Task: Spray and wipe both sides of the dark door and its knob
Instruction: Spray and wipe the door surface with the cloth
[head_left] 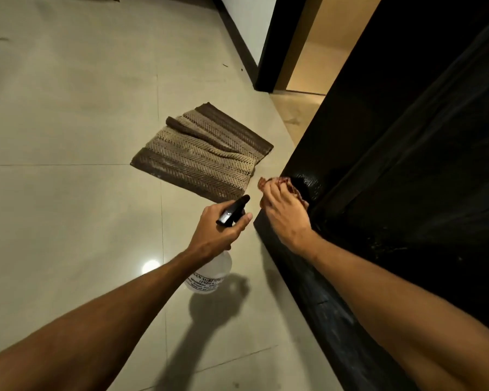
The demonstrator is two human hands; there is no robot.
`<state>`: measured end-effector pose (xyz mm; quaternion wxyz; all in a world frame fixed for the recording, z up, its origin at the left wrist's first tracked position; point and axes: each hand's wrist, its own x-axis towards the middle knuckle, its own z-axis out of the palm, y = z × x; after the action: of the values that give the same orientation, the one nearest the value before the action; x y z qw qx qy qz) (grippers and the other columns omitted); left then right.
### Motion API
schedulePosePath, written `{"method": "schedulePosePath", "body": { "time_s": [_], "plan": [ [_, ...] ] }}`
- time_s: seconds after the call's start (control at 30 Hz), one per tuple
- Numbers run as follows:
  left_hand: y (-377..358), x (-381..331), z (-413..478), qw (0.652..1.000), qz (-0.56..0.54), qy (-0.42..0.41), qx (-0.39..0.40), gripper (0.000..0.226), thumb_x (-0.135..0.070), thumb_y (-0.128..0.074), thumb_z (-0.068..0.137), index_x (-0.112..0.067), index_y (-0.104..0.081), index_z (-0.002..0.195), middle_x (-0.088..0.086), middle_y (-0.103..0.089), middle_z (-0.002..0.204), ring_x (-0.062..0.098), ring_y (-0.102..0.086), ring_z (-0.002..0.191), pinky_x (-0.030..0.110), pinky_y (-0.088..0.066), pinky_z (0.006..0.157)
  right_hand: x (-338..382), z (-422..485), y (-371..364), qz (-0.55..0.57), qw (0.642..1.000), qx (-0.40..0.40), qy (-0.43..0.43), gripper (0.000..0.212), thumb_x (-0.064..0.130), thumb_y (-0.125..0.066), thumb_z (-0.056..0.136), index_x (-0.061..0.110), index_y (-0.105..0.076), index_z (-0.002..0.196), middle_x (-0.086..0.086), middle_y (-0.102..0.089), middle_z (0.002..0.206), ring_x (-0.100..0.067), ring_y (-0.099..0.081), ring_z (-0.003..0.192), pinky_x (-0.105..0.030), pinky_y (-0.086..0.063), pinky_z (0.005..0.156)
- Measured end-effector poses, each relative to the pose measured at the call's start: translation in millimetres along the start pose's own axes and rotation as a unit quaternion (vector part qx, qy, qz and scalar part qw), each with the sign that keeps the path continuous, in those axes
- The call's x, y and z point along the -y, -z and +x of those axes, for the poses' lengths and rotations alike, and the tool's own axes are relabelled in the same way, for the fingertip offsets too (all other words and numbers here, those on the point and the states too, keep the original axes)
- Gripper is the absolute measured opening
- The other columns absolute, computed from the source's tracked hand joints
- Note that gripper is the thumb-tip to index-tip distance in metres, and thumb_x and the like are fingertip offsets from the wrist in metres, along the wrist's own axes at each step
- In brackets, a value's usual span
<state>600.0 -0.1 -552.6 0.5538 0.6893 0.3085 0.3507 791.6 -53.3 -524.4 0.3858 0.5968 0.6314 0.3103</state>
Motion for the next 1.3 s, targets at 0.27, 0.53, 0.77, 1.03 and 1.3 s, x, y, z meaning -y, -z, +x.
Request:
{"method": "schedulePosePath", "body": {
  "time_s": [0.27,0.53,0.77,1.03,1.3],
  "plan": [
    [0.4,16.6,4.5,1.0,0.009,0.003,-0.012,0.024,-0.029,-0.074,0.097,-0.005,-0.072,0.098,0.017,-0.07,0.076,0.016,-0.06,0.049,0.033,-0.053,0.04,32.4,8.1,-26.1,-0.002,1.0,-0.004,0.014,0.062,0.029,-0.042,0.1,-0.001,-0.035,0.154,-0.025,-0.027,0.154,-0.044,-0.027,0.142,-0.054,-0.019,0.121],
    [-0.2,24.3,-2.7,1.0,0.018,0.005,-0.011,0.017,-0.028,-0.073,0.099,-0.012,-0.071,0.097,0.014,-0.07,0.08,0.014,-0.064,0.055,0.025,-0.051,0.044,92.3,-19.9,-60.9,-0.021,0.986,0.081,0.147,0.058,0.026,-0.033,0.107,0.0,-0.029,0.158,-0.023,-0.024,0.159,-0.042,-0.023,0.148,-0.056,-0.01,0.123],
    [-11.6,35.9,-14.2,1.0,0.022,0.009,-0.003,0.021,-0.033,-0.073,0.098,-0.012,-0.071,0.096,0.014,-0.07,0.078,0.019,-0.064,0.056,0.026,-0.052,0.044,84.0,-29.5,-45.5,-0.02,0.985,0.077,0.151,0.057,0.025,-0.032,0.108,-0.001,-0.027,0.158,-0.025,-0.022,0.161,-0.046,-0.019,0.15,-0.059,-0.01,0.123],
    [-25.1,15.4,-28.2,1.0,0.015,-0.006,0.013,0.022,-0.03,-0.073,0.097,-0.009,-0.07,0.093,0.018,-0.068,0.073,0.023,-0.061,0.051,0.034,-0.055,0.041,15.3,-50.6,-18.4,0.019,1.0,0.001,0.023,0.069,0.032,-0.039,0.105,0.001,-0.015,0.16,-0.022,-0.019,0.165,-0.04,-0.019,0.151,-0.051,-0.013,0.126],
    [-37.3,0.4,-70.6,0.999,0.0,-0.011,0.047,0.024,-0.03,-0.072,0.099,-0.007,-0.071,0.102,0.013,-0.068,0.076,0.014,-0.06,0.053,0.026,-0.052,0.044,41.1,-158.4,-31.4,-0.015,0.987,0.063,0.148,0.06,0.024,-0.038,0.101,-0.001,-0.035,0.156,-0.024,-0.024,0.16,-0.045,-0.022,0.146,-0.06,-0.011,0.121]
  ]
}}
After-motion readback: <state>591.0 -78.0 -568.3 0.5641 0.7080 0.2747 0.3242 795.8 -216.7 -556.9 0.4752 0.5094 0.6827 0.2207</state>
